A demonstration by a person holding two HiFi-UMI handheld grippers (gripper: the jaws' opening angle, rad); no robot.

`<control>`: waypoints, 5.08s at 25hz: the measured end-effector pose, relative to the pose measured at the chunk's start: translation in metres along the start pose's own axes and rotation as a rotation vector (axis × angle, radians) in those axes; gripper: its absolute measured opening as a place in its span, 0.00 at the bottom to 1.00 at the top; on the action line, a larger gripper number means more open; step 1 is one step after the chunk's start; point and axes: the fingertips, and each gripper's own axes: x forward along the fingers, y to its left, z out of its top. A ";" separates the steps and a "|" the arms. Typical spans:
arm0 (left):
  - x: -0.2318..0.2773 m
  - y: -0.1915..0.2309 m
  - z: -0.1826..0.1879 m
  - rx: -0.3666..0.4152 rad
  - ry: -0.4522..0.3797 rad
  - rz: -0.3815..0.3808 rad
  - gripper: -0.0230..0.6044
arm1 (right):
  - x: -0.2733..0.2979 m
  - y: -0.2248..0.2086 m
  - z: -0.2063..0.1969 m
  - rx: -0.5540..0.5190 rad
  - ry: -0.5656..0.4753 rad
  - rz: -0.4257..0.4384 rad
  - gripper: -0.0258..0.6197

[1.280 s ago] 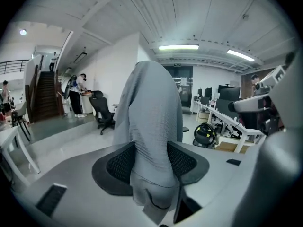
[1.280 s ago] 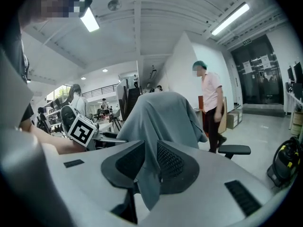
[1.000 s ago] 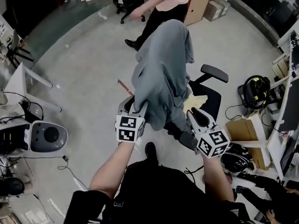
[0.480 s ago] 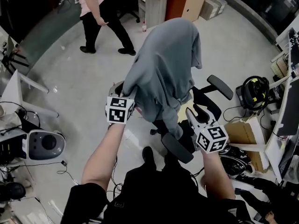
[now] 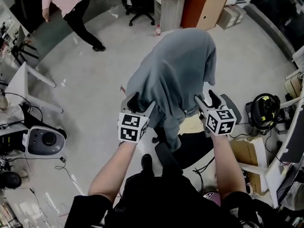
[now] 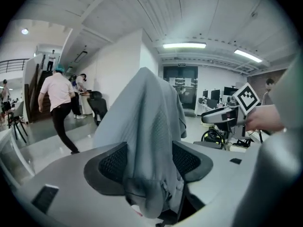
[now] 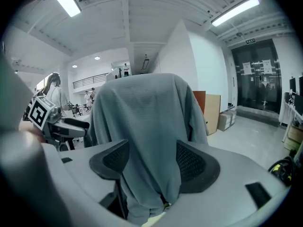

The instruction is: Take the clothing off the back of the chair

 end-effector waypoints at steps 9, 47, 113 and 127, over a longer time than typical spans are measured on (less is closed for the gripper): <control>0.052 0.007 0.034 -0.014 -0.035 0.058 0.53 | 0.071 -0.067 0.020 -0.009 0.016 -0.036 0.57; -0.146 0.022 0.081 0.052 -0.318 -0.104 0.06 | -0.136 0.155 0.105 -0.017 -0.346 0.040 0.08; -0.220 -0.125 0.070 0.129 -0.358 -0.181 0.05 | -0.346 0.110 0.018 0.130 -0.443 -0.119 0.08; -0.270 -0.138 0.143 0.197 -0.524 -0.131 0.05 | -0.403 0.121 0.097 -0.056 -0.611 -0.056 0.08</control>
